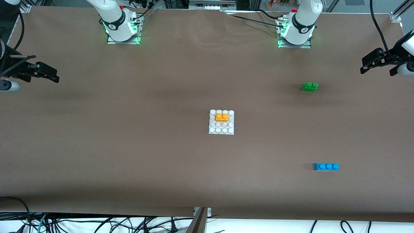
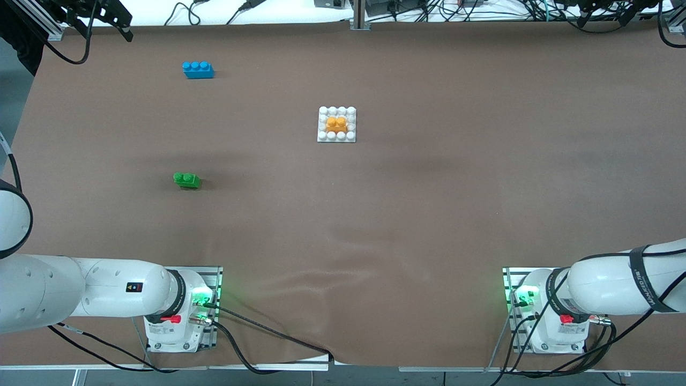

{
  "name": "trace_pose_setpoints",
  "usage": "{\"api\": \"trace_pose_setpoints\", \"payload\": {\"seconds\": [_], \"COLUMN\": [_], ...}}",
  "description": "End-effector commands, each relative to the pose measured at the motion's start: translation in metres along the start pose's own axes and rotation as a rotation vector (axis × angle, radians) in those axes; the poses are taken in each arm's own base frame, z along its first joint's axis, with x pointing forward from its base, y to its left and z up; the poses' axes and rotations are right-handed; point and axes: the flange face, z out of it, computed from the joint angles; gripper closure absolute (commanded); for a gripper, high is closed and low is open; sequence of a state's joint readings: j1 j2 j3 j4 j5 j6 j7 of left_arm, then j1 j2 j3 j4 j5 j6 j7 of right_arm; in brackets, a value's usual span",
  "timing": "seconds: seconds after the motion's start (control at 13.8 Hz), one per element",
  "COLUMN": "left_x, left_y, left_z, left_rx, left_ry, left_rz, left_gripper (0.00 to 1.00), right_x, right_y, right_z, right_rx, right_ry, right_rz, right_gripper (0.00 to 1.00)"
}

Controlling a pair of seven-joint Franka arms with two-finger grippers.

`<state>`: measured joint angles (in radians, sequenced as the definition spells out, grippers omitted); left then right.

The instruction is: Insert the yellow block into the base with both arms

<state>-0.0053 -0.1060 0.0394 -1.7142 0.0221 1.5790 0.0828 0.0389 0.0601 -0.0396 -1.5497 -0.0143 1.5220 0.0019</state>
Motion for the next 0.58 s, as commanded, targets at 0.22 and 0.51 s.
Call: {"api": "trace_pose_setpoints", "payload": {"seconds": [0.22,0.51], "left_x": [0.0002,-0.001], "left_y": [0.0174,0.016], "left_z": [-0.0101,-0.0106], "left_rx": [0.002,0.0], "left_ry": [-0.003,-0.01], "left_rz": [-0.004,-0.005], "left_gripper": [0.0,0.0], "right_x": [-0.0019,-0.0025], "right_y": [-0.0008,-0.0008], "right_z": [-0.0045,-0.0051], "right_rx": [0.005,0.005], "right_ry": [0.009,0.009], "right_rz": [0.007,0.005], "right_gripper": [0.01,0.01]}}
